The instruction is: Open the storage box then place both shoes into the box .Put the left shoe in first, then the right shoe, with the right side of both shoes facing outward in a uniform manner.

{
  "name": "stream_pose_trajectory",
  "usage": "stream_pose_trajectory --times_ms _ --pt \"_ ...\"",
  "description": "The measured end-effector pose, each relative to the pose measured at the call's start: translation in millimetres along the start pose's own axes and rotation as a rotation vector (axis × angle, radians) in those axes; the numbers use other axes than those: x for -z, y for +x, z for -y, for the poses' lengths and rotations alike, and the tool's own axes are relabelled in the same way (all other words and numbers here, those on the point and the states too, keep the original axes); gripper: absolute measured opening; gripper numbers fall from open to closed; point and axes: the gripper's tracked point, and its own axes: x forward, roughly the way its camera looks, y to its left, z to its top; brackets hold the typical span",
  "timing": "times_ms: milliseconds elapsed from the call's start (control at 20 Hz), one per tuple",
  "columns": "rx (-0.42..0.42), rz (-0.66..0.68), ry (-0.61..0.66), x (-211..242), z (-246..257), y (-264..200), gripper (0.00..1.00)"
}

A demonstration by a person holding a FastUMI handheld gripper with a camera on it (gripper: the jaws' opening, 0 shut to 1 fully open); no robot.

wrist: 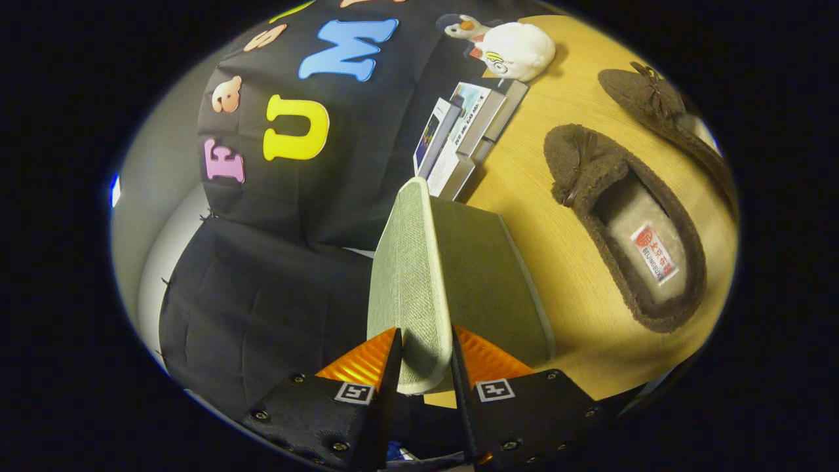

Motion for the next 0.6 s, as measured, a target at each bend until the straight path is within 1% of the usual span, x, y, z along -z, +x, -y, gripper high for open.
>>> stream_pose_trajectory --times_ms 50,200,300,450,600 --pt "0.007 0.007 -0.002 -2.6 3.0 1.7 0.02" --pt "0.011 -0.007 -0.058 2.7 -6.5 -2.3 0.02" --pt "0.005 -0.002 -0.075 -3.5 -14.8 -5.3 0.00" --pt "-0.024 0.002 -0.092 -10.0 -36.3 -8.7 0.00" --pt "-0.050 0.007 -0.138 -12.3 -62.0 -12.7 0.00"
